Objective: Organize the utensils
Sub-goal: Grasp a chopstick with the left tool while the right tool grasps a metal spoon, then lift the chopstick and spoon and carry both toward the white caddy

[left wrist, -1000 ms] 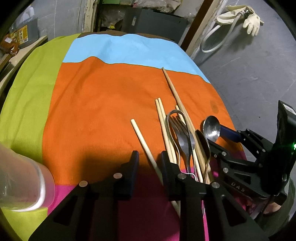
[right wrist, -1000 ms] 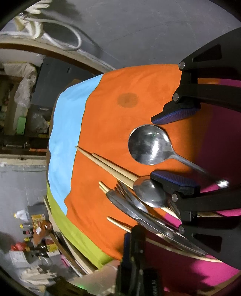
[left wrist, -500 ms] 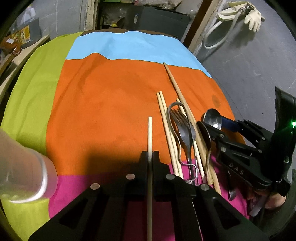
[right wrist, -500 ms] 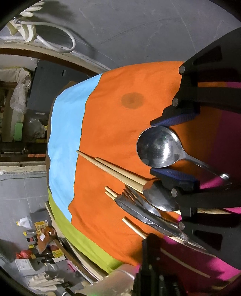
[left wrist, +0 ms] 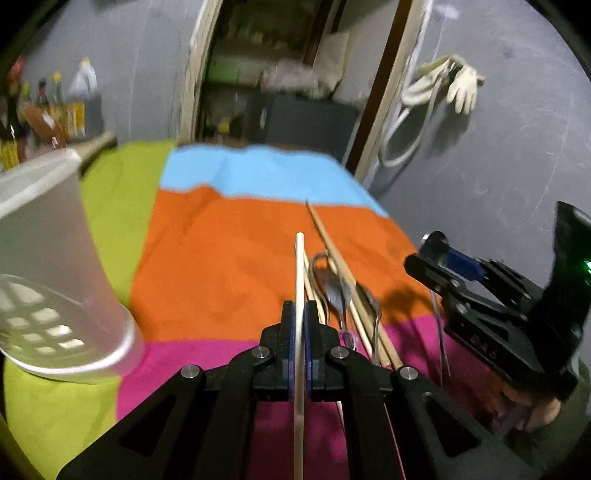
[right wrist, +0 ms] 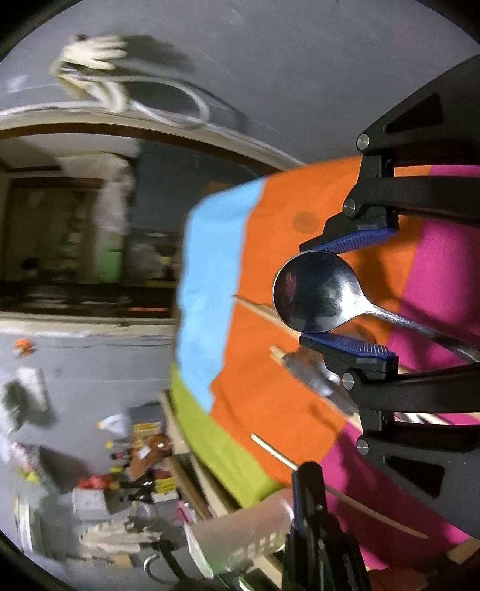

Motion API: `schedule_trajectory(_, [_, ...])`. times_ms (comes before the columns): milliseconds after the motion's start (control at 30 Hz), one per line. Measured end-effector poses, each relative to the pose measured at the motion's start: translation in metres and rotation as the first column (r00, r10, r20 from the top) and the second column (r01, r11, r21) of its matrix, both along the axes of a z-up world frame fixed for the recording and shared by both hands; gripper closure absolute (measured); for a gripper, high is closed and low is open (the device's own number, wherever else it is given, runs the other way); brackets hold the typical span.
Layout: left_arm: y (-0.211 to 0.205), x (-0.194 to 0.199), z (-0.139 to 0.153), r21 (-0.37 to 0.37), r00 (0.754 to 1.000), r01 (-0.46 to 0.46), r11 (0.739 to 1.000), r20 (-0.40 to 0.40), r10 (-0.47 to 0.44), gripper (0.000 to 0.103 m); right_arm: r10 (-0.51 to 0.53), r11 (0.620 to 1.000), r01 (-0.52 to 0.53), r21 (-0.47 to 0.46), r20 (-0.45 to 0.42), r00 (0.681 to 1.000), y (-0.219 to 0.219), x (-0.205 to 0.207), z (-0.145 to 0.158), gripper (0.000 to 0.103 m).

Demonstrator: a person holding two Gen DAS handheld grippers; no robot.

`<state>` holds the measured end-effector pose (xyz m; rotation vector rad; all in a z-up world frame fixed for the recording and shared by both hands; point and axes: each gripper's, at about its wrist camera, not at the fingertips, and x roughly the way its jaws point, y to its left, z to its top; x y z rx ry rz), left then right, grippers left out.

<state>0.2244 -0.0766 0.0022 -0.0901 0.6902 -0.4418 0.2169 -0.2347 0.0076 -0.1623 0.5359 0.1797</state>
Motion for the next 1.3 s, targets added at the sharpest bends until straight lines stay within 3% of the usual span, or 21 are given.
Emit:
schedule_trajectory(100, [0.001, -0.013, 0.010, -0.008, 0.996, -0.025, 1.000, 0.091, 0.026, 0.101, 0.008, 1.000, -0.005, -0.030, 0.118, 0.993, 0.012, -0.020, 0.010, 0.064])
schedule_trajectory(300, [0.015, -0.028, 0.030, -0.075, 0.971, -0.067, 0.995, 0.223, 0.082, 0.101, 0.038, 0.999, -0.031, -0.032, 0.269, 0.962, 0.032, -0.043, 0.029, 0.064])
schedule_trajectory(600, [0.064, -0.045, 0.079, -0.143, 0.922, -0.121, 0.982, 0.349, 0.165, 0.101, 0.085, 0.995, -0.101, 0.022, 0.381, 0.921, 0.057, -0.049, 0.065, 0.064])
schedule_trajectory(767, [0.106, -0.041, 0.109, -0.190, 0.879, -0.187, 0.964, 0.405, 0.250, 0.101, 0.132, 0.983, -0.175, 0.063, 0.425, 0.896, 0.080, -0.044, 0.089, 0.064])
schedule_trajectory(967, [0.156, -0.036, 0.134, -0.195, 0.805, -0.284, 0.939, 0.484, 0.344, 0.100, 0.182, 0.959, -0.264, 0.106, 0.485, 0.855, 0.117, -0.034, 0.115, 0.064])
schedule_trajectory(1067, [0.179, -0.032, 0.142, -0.206, 0.774, -0.315, 0.927, 0.509, 0.376, 0.100, 0.195, 0.946, -0.297, 0.130, 0.502, 0.843, 0.132, -0.029, 0.122, 0.064])
schedule_trajectory(1300, [0.229, -0.010, 0.145, -0.282, 0.695, -0.401, 0.872, 0.527, 0.490, 0.100, 0.196, 0.915, -0.350, 0.203, 0.533, 0.823, 0.179, -0.013, 0.133, 0.064])
